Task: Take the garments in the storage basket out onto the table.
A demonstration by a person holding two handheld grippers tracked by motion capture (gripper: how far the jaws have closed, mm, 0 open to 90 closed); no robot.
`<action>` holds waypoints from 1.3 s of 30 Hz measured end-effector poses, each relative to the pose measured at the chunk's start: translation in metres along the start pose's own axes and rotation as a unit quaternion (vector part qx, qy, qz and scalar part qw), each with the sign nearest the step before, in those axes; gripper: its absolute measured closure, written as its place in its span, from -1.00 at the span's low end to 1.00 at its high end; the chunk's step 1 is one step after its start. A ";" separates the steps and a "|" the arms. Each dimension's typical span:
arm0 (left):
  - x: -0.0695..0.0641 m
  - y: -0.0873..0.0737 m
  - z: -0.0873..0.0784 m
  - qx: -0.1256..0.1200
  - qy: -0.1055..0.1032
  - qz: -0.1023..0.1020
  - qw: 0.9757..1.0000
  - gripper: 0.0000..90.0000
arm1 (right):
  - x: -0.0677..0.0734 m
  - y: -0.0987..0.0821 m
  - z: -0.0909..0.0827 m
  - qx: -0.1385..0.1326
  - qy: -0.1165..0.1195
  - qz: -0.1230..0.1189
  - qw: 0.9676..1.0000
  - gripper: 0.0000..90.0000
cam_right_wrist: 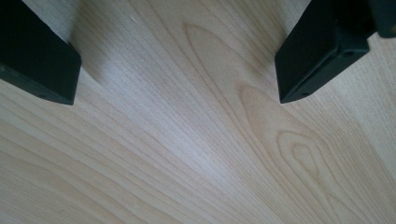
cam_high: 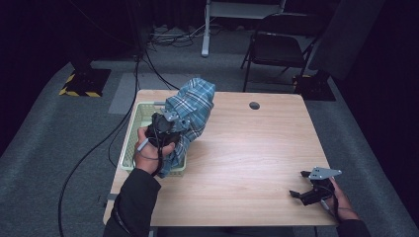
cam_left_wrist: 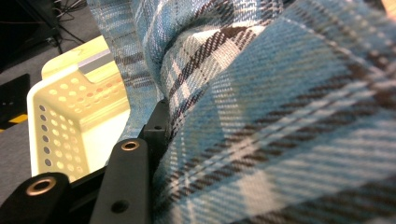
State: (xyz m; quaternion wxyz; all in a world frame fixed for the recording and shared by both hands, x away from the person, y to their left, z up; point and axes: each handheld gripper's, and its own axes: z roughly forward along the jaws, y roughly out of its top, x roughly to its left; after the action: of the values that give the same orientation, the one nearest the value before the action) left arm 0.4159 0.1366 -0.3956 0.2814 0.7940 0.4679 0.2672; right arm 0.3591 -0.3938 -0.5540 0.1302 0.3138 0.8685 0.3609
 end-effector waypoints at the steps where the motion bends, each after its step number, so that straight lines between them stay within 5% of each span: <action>1: -0.002 0.001 0.000 -0.001 -0.004 0.001 1.000 0.20 | 0.000 0.000 0.000 0.000 0.000 0.000 1.000 -0.99; 15: -0.030 0.019 -0.002 -0.018 -0.035 0.018 0.999 0.19 | 0.000 0.000 0.000 0.000 0.000 0.000 1.000 -0.99; 39: -0.066 0.031 0.013 -0.003 -0.070 0.037 0.997 0.19 | 0.000 0.000 0.000 0.000 0.000 0.000 1.000 -0.99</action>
State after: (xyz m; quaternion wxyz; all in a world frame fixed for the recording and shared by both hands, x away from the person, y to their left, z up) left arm 0.4153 0.0631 -0.3936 0.3063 0.8265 0.4167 0.2222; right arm 0.3591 -0.3938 -0.5540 0.1305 0.3137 0.8685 0.3610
